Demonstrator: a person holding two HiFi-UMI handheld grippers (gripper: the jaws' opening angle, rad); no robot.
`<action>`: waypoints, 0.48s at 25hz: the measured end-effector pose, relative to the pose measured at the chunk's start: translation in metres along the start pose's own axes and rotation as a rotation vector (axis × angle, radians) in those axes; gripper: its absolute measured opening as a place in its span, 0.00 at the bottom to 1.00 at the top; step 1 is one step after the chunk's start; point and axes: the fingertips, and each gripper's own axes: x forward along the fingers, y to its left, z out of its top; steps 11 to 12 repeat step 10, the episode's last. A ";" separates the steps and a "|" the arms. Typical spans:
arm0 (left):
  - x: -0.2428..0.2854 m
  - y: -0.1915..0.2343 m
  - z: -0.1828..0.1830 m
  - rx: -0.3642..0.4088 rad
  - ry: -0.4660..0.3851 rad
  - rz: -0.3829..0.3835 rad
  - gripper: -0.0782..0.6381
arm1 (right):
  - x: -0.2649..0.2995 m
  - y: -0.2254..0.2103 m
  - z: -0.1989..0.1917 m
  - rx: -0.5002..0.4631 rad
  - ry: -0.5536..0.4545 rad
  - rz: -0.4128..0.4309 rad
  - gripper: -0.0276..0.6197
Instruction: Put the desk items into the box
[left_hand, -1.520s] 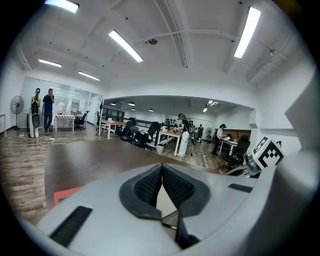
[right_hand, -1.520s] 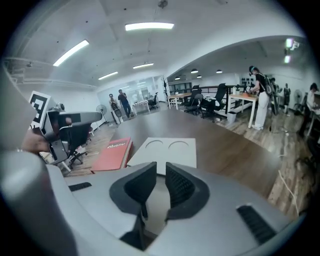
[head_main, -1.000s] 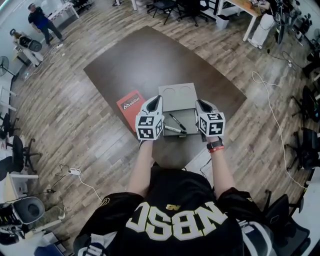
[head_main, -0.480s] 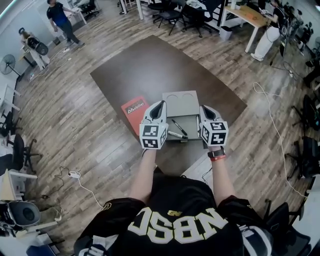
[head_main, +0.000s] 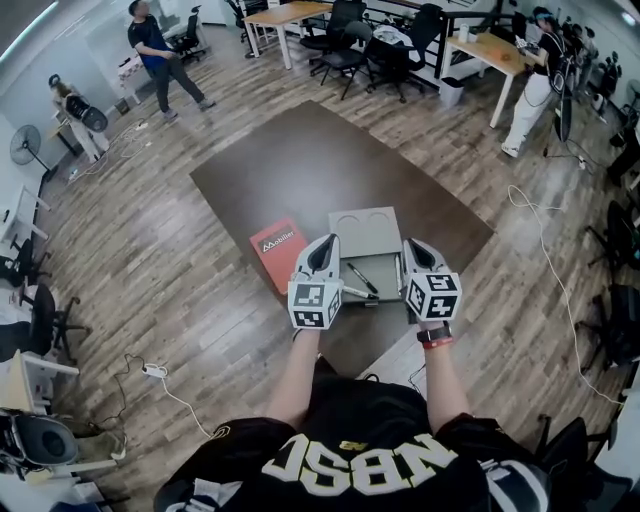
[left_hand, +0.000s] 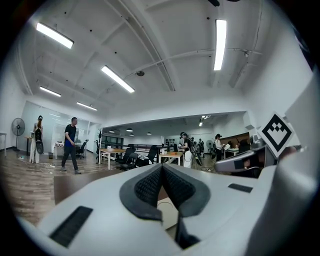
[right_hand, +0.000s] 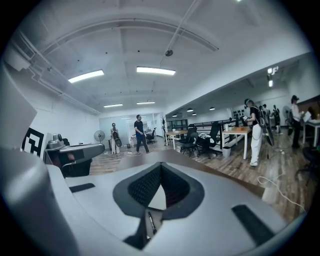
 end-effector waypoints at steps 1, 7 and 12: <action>-0.001 -0.001 -0.001 -0.001 0.004 -0.002 0.13 | -0.002 0.001 -0.002 0.002 0.001 0.000 0.05; -0.009 -0.013 -0.016 -0.007 0.034 -0.013 0.13 | -0.012 0.007 -0.024 0.016 0.036 0.018 0.05; -0.011 -0.017 -0.019 -0.009 0.042 -0.016 0.13 | -0.013 0.011 -0.029 0.014 0.046 0.032 0.05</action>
